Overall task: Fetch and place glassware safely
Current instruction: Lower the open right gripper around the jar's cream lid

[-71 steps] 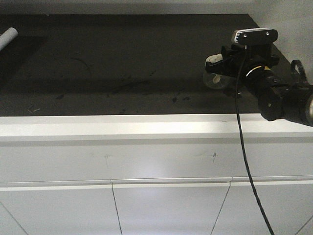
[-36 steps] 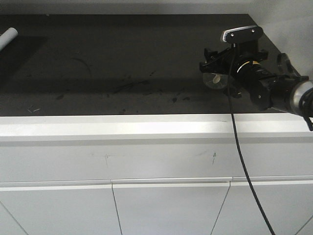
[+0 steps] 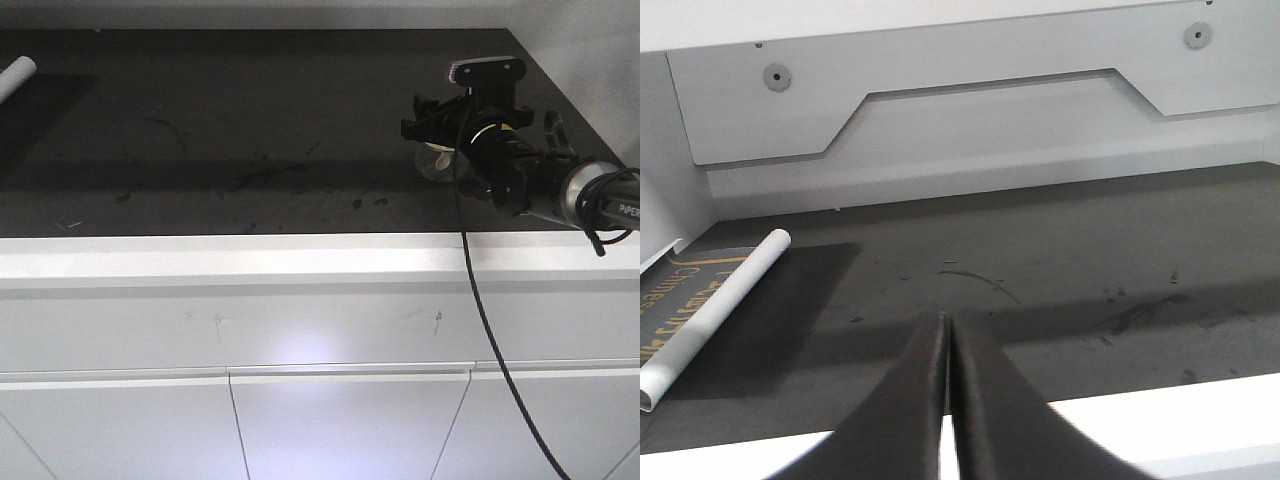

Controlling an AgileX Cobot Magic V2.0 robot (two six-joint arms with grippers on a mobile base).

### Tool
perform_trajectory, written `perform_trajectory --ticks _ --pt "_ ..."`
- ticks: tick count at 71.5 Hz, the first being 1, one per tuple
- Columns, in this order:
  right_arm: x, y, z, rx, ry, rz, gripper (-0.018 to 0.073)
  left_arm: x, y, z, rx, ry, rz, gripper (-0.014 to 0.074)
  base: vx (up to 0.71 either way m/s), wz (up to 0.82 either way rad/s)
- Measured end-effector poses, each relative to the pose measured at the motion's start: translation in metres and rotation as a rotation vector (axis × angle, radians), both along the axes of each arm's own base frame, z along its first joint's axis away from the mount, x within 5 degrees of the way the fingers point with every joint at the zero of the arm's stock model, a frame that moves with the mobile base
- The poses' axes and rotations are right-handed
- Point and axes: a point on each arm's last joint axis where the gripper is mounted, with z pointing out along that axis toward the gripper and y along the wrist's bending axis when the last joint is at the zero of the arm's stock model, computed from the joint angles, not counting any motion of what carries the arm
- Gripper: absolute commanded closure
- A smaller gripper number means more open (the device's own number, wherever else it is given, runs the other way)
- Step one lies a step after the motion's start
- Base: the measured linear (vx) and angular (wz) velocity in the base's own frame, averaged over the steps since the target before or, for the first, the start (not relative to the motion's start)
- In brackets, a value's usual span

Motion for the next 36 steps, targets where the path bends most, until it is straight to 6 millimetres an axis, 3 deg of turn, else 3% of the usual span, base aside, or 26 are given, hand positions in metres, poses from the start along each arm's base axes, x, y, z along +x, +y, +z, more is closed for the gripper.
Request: perform_trajectory --ticks 19,36 --pt "0.006 -0.015 -0.022 0.021 0.022 -0.048 0.0043 0.000 0.000 0.000 0.000 0.000 0.000 0.0603 0.00 0.00" --pt "0.008 -0.020 -0.022 0.013 0.015 -0.052 0.0057 0.000 0.000 0.000 0.000 0.000 0.000 0.0603 0.00 0.00"
